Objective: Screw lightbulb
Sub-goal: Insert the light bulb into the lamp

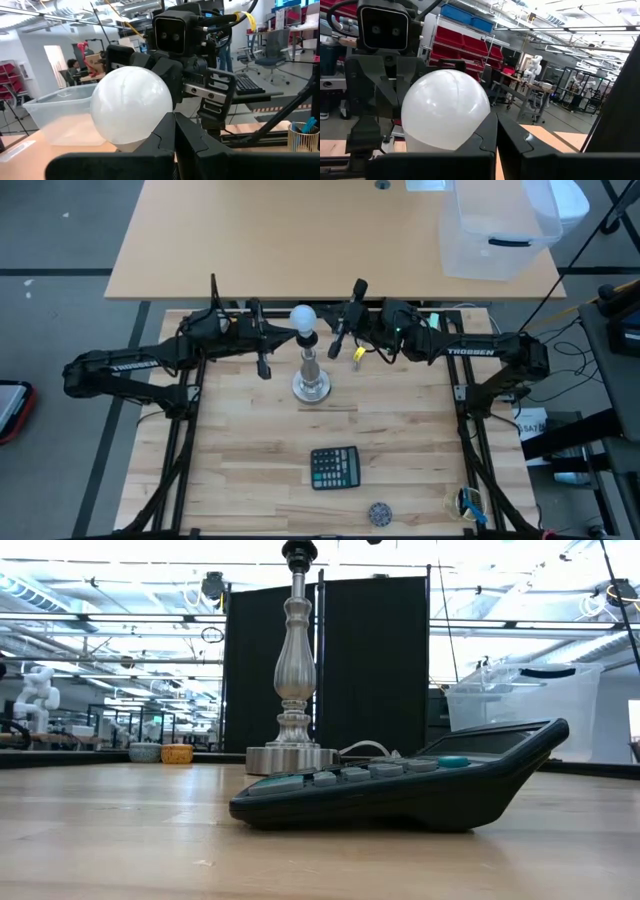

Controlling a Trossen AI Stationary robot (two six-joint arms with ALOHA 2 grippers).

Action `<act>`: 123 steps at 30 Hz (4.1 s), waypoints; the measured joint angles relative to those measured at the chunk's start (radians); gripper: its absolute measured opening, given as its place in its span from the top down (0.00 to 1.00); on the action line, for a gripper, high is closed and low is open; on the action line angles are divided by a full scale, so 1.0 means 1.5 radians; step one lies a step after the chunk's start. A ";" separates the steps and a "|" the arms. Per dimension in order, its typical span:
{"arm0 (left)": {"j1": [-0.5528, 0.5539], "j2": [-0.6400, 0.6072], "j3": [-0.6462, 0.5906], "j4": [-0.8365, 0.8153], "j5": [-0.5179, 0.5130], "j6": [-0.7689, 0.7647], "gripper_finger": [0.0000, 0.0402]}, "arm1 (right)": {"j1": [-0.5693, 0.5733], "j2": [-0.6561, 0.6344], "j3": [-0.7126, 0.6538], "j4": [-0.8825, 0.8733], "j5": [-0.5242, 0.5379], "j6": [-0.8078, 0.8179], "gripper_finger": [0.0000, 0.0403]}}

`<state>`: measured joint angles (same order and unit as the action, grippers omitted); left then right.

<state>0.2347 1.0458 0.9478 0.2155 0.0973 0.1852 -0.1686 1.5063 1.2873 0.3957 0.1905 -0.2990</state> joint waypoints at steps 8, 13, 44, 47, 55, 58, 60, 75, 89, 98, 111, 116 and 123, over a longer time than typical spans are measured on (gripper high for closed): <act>0.005 -0.001 0.000 -0.006 0.005 0.000 1.00 | 0.012 -0.002 0.002 -0.019 0.008 0.000 1.00; 0.006 -0.001 0.000 -0.011 0.004 0.004 1.00 | 0.026 -0.002 0.002 -0.036 0.042 -0.008 1.00; -0.006 -0.015 0.000 -0.013 0.038 0.057 1.00 | 0.116 0.001 -0.001 -0.082 0.258 -0.088 1.00; -0.004 -0.014 0.000 -0.014 0.033 0.057 1.00 | 0.110 0.001 -0.001 -0.064 0.292 -0.094 1.00; 0.005 -0.014 0.000 -0.005 0.027 0.045 1.00 | 0.052 0.000 -0.001 0.007 0.255 -0.124 1.00; 0.005 -0.014 0.000 0.004 0.026 0.039 1.00 | 0.032 0.000 0.000 0.017 0.174 -0.102 1.00; 0.005 -0.014 0.000 0.005 0.026 0.039 1.00 | 0.023 0.000 0.000 0.021 0.149 -0.091 1.00; 0.005 -0.014 0.000 0.002 0.009 0.033 1.00 | 0.004 0.000 0.000 0.035 0.026 -0.069 1.00; 0.025 -0.015 0.000 -0.012 0.006 0.040 1.00 | 0.028 -0.001 0.001 0.000 0.046 -0.075 1.00; 0.027 -0.015 0.000 -0.016 0.007 0.058 1.00 | 0.053 -0.002 0.001 -0.016 0.085 -0.086 1.00; 0.029 -0.013 0.000 -0.027 -0.023 0.067 1.00 | 0.103 0.000 -0.001 -0.025 0.112 -0.121 1.00; 0.030 -0.011 0.000 -0.039 -0.026 0.063 1.00 | 0.124 0.001 -0.001 -0.033 0.146 -0.142 1.00; 0.015 -0.012 0.000 -0.060 -0.014 0.058 1.00 | 0.147 -0.012 -0.001 -0.038 0.147 -0.163 1.00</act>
<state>0.2570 1.0279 0.9478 0.1261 0.0759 0.2720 0.0513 1.4883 1.2861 0.3381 0.4110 -0.5436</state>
